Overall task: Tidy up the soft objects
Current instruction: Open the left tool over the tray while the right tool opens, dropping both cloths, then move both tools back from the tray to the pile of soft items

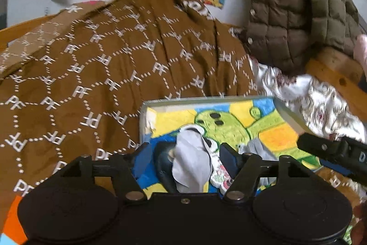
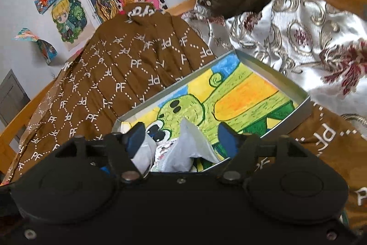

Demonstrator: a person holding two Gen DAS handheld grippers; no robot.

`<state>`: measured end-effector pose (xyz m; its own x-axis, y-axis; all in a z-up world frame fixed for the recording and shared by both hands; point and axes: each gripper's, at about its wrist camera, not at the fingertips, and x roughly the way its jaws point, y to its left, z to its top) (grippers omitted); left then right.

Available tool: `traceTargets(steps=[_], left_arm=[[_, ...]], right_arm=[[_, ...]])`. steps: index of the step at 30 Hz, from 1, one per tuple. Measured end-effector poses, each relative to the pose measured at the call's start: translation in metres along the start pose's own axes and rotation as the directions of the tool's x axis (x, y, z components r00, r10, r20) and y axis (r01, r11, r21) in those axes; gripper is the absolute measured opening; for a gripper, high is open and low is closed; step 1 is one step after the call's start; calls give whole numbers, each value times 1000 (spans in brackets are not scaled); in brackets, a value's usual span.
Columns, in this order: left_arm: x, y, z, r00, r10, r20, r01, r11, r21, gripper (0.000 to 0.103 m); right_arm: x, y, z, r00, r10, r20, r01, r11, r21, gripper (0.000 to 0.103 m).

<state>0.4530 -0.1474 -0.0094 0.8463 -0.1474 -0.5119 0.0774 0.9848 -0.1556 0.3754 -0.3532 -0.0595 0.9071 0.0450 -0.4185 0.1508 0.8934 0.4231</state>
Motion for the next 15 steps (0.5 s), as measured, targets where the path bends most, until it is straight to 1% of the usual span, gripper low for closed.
traceTargets(steps=[1,3,4,6,8,12,15], left_arm=[[-7,2,3,1000,0,10,1,1000,-9,70],[-22,4,7,999,2,34,-2,1000,-20,73],[-31,5,10,999,1,45,0,1000,-27,75],[-47,5,13,998,-9,57,11,999,-30,76],[-67,6,16,997,-23,74,25,999,-31,78],[-108,8,21,993,-44,110,48,998,-32,84],[-138,10,22,990,-57,130,62,997,-36,87]], right_arm=[[-6,1,1,1000,0,9,0,1000,-1,69],[-20,4,3,1000,-5,30,5,1000,3,74],[-29,6,4,999,-6,40,6,1000,-2,75],[-43,10,4,999,-8,46,9,1000,-10,83],[-61,18,4,998,-10,56,11,1000,-21,87],[-98,36,4,998,-8,70,11,999,-42,92],[-127,50,4,996,-21,84,28,996,-88,96]])
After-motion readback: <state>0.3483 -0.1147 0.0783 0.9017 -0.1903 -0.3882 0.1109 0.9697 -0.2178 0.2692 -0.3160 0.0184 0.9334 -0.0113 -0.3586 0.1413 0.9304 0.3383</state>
